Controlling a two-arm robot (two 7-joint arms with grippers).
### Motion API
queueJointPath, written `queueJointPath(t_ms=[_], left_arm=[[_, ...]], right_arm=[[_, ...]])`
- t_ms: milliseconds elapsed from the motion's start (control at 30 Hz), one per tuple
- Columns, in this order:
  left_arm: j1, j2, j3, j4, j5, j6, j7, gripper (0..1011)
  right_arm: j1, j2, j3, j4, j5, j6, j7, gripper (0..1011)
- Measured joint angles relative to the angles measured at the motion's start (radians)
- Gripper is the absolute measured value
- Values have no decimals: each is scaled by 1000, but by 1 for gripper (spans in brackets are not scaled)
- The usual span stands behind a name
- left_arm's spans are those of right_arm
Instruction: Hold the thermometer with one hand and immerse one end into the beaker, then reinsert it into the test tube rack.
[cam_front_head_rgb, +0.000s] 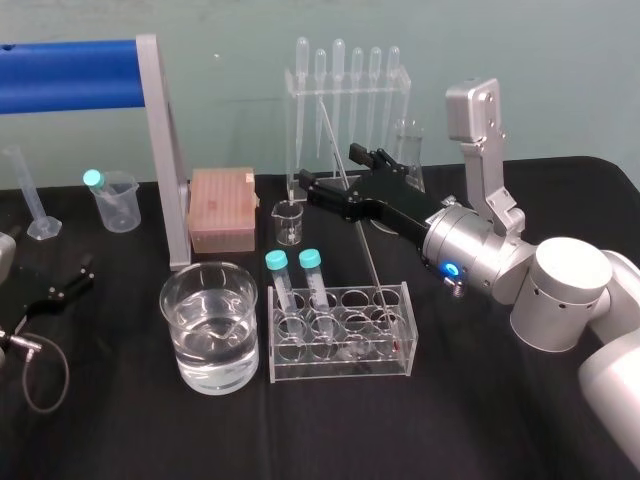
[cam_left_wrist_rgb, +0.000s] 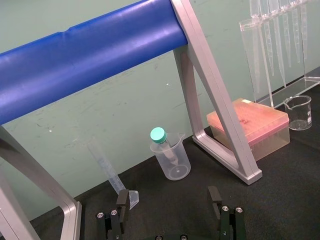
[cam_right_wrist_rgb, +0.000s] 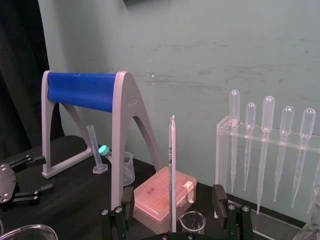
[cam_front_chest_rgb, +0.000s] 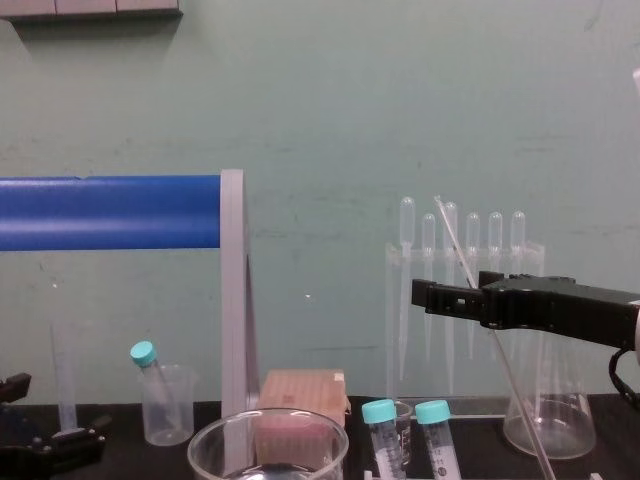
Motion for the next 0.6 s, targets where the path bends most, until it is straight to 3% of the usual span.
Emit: queueJointPath(t_ms=[500,600], left_arm=[[0,0,0,0,0,0,0,1008],[0,0,0,0,0,0,0,1008]], right_arm=[[0,1,-1,-1,0,0,0,995],[-1,1,-1,-1,0,0,0,930]])
